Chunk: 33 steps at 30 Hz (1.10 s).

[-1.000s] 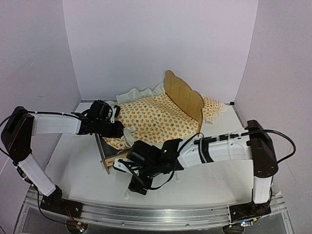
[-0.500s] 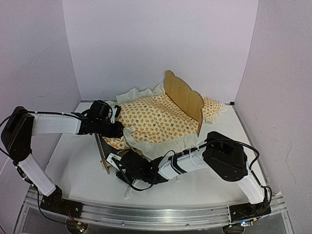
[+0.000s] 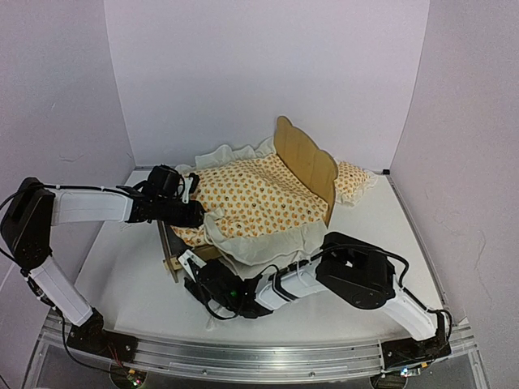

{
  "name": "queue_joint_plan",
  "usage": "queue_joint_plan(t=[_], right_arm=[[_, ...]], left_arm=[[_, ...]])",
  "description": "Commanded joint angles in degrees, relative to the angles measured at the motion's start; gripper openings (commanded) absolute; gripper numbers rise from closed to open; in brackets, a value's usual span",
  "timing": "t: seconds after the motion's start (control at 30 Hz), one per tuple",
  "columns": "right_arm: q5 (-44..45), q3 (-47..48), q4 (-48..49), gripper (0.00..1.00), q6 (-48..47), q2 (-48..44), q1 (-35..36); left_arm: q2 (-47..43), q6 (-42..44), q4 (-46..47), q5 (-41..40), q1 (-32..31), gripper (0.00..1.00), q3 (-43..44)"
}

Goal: Set up the pet bed

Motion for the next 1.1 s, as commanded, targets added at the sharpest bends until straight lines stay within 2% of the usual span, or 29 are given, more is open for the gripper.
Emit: queue_joint_plan(t=[0.0,0.13,0.2,0.3,0.43,0.5,0.57,0.67,0.77,0.9,0.97,1.07], right_arm=[[7.1,3.1,2.6,0.44,-1.8,4.2,-0.9],[6.9,1.2,2.5,0.11,-2.4,4.1,-1.2],[2.6,-2.0,1.3,0.00,-1.7,1.8,-1.1],[-9.4,-7.8,-6.6,0.00,4.5,-5.4,-1.1],[-31.2,-10.9,-15.9,0.00,14.9,-13.6,-1.1],[-39.1,-10.5,-17.0,0.00,20.0,-14.5,-1.1],[-45.8,-8.8,-17.3,0.00,23.6,-14.5,-1.2],[-51.3,-7.3,-15.9,0.00,29.2,-14.1,-1.3],[-54.2,-7.0,-14.8,0.00,31.5,-14.8,-1.5],[-55.1,-10.0,-13.2,0.00,34.2,-19.4,-3.8],[-56.2,-11.2,-11.1,0.00,37.4,-21.0,-5.1],[-58.9,-11.1,-10.5,0.00,41.9,-23.0,-6.9]], left_arm=[[-2.0,0.8,-0.9,0.3,0.5,0.28,1.8],[-2.7,0.5,-1.0,0.7,0.5,0.29,1.4],[-3.4,0.5,-1.2,0.6,0.4,0.30,0.9],[-5.7,0.9,-2.1,-0.3,0.5,0.32,0.0],[-10.2,1.4,-3.2,-1.3,0.5,0.38,-2.0],[-13.0,1.7,-4.3,-1.0,0.5,0.43,-2.6],[-16.5,1.9,-6.1,-0.8,0.5,0.53,-3.3],[-23.3,1.0,-9.2,-1.3,0.5,0.66,-5.2],[-31.6,-3.1,-12.3,-2.2,0.5,0.73,-8.7],[-42.1,-13.6,-16.6,-1.7,0.4,0.80,-14.1],[-46.3,-19.5,-16.4,2.3,0.5,0.81,-17.7],[-50.8,-23.8,-15.2,8.2,0.4,0.73,-22.6]])
